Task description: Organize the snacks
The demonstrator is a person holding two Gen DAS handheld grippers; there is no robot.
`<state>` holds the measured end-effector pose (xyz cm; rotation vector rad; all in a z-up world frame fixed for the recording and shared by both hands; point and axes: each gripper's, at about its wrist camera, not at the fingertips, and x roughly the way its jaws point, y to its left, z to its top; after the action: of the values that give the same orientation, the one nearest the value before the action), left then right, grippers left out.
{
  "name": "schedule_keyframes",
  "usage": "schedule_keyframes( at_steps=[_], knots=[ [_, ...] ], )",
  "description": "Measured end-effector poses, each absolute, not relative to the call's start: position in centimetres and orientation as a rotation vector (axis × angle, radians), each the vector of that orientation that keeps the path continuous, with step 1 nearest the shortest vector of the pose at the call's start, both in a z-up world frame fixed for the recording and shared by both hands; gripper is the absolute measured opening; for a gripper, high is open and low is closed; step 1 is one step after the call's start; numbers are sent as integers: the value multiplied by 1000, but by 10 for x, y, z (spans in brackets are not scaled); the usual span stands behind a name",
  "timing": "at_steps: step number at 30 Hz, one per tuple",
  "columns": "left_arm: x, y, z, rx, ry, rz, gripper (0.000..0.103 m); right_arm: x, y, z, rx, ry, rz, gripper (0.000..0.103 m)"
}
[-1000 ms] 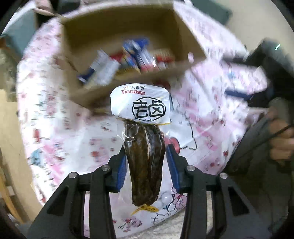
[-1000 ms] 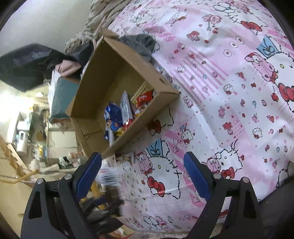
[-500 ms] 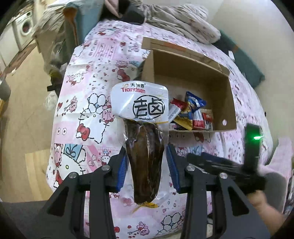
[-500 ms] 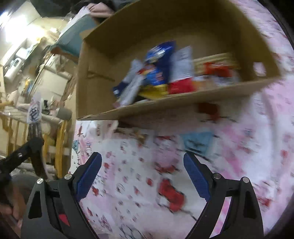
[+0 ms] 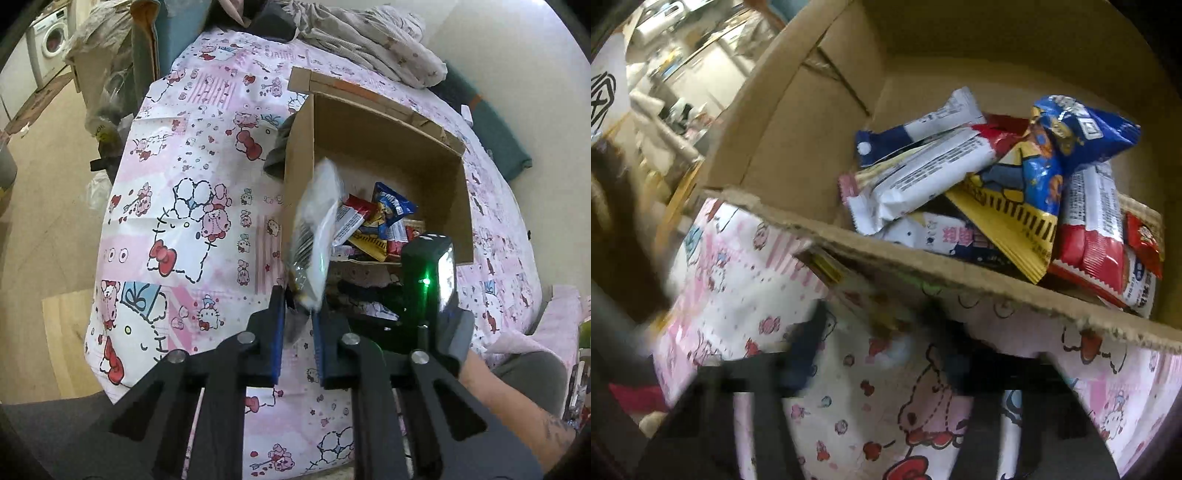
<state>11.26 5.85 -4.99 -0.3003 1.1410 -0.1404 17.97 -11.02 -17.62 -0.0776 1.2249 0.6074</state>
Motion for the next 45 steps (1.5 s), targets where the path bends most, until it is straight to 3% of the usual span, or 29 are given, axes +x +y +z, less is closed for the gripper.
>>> schedule_keyframes(
  at_steps=[4,6,17,19,21,22,32,38,45],
  knots=[
    [119,60,-70,-361,1210,-136,8,166,-116,-172,-106,1231,627,25],
    [119,59,-73,-359,1217,-145,2,158,-125,-164,-85,1237,624,25],
    [114,65,-71,-319,1201,-75,2,115,-176,-107,20,1225,570,25],
    [115,75,-85,-357,1258,-17,17,107,-182,-96,78,1198,579,25],
    [113,81,-101,-403,1312,30,77,99,-192,-79,151,1152,587,25],
    [114,81,-108,-403,1323,70,79,98,-194,-73,181,1136,588,25],
    [158,36,-191,-207,1426,193,79,95,-236,-57,372,1061,542,25],
    [156,43,-184,-205,1353,192,44,97,-239,-62,381,1064,545,25],
    [125,42,-150,-233,1296,164,42,99,-241,-55,419,1042,561,25]
  ],
)
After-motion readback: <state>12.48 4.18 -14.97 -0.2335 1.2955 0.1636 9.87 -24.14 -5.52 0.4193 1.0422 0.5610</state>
